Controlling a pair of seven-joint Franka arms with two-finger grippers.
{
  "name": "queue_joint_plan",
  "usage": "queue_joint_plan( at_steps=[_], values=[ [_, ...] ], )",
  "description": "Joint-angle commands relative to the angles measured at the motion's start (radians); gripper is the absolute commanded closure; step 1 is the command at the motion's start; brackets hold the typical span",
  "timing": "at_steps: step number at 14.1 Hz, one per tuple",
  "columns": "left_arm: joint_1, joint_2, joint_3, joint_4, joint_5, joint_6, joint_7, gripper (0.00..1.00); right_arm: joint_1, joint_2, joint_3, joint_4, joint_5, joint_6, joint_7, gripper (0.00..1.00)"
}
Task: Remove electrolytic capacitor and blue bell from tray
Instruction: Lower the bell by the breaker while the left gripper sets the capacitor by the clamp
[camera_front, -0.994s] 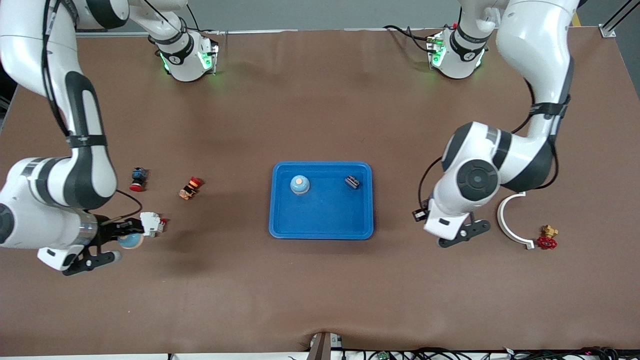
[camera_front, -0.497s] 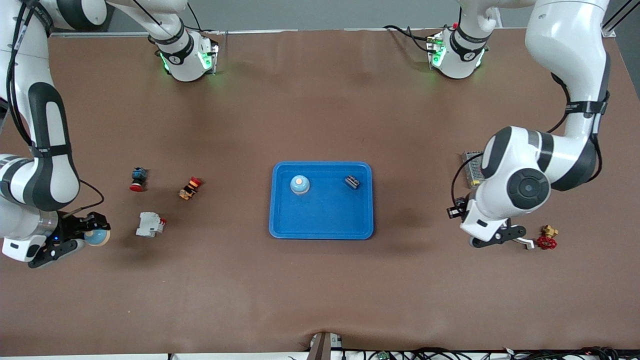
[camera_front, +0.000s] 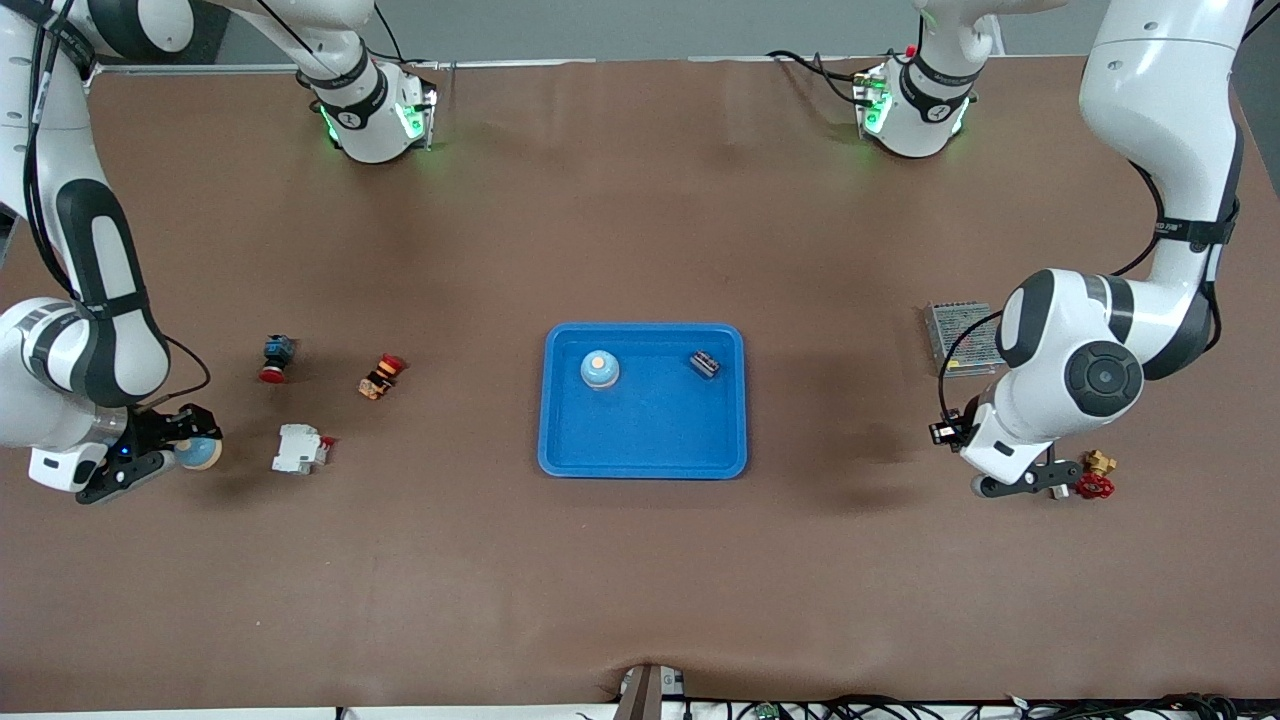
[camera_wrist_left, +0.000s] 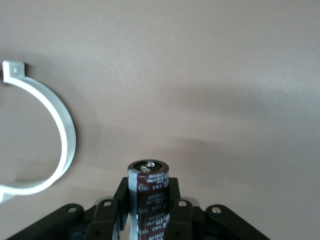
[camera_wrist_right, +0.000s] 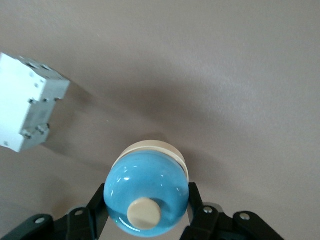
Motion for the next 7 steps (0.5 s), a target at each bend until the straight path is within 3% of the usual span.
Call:
queue_joint_plan(
  at_steps=[1, 7],
  values=[
    [0.028, -0.038, -0.006, -0.111, 0.039, 0.129, 0.043, 0.95, -0.031, -0.031, 0.020, -0.091, -0.001, 0.084, -0.036, 1.00],
    [0.077, 0.036, -0.006, -0.113, 0.139, 0.211, 0.085, 0.95, -0.042, -0.028, 0.018, -0.117, -0.001, 0.127, -0.047, 1.00]
  ],
)
